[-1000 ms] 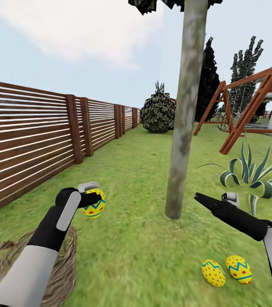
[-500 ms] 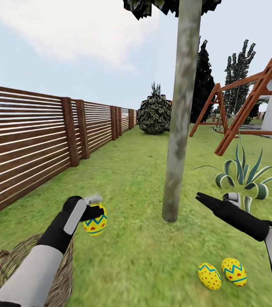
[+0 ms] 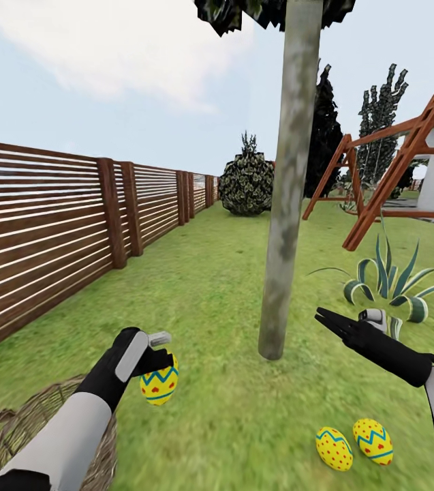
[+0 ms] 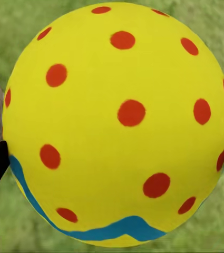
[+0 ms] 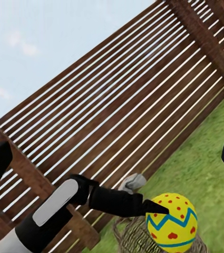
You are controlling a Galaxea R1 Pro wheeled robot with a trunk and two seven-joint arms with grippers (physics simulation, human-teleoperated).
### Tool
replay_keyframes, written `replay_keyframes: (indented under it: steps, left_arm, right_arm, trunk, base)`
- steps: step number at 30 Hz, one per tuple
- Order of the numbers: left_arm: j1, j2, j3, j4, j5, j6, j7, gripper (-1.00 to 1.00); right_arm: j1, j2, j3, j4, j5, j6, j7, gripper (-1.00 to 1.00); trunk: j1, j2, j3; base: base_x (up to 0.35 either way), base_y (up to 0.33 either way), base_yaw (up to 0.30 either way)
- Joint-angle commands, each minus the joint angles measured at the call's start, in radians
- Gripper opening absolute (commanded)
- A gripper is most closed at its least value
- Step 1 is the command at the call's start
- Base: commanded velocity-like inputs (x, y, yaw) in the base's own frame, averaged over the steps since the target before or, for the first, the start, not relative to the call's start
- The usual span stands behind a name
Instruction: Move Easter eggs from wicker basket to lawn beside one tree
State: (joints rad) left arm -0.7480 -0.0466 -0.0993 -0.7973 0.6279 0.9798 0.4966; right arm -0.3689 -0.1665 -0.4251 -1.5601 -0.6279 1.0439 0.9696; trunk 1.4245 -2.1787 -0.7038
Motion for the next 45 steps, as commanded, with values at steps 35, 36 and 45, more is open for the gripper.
replay_keyframes:
  steps: [35, 36, 45]
  left_arm:
    - [-0.004, -0.015, -0.002, 0.068, 0.009, -0.004, -0.027, -1.0]
    - [-0.004, -0.016, -0.002, 0.068, 0.009, -0.004, -0.027, -1.0]
    - [-0.004, -0.015, -0.003, 0.058, 0.009, -0.003, -0.059, -1.0]
  right_arm:
    - [-0.002, -0.021, -0.001, 0.074, 0.004, 0.003, -0.002, 1.0]
    - [-0.002, -0.023, 0.0, 0.076, 0.004, 0.003, -0.002, 1.0]
    - [-0.002, -0.028, 0.0, 0.083, 0.001, 0.003, -0.002, 1.0]
  trunk:
    - [-0.134, 0.245, 0.137]
    - [-0.134, 0.245, 0.138]
    - [-0.134, 0.245, 0.147]
  base:
    - [0.0, 0.0, -0.224]
    - [0.0, 0.0, -0.251]
    - [0.0, -0.067, -0.251]
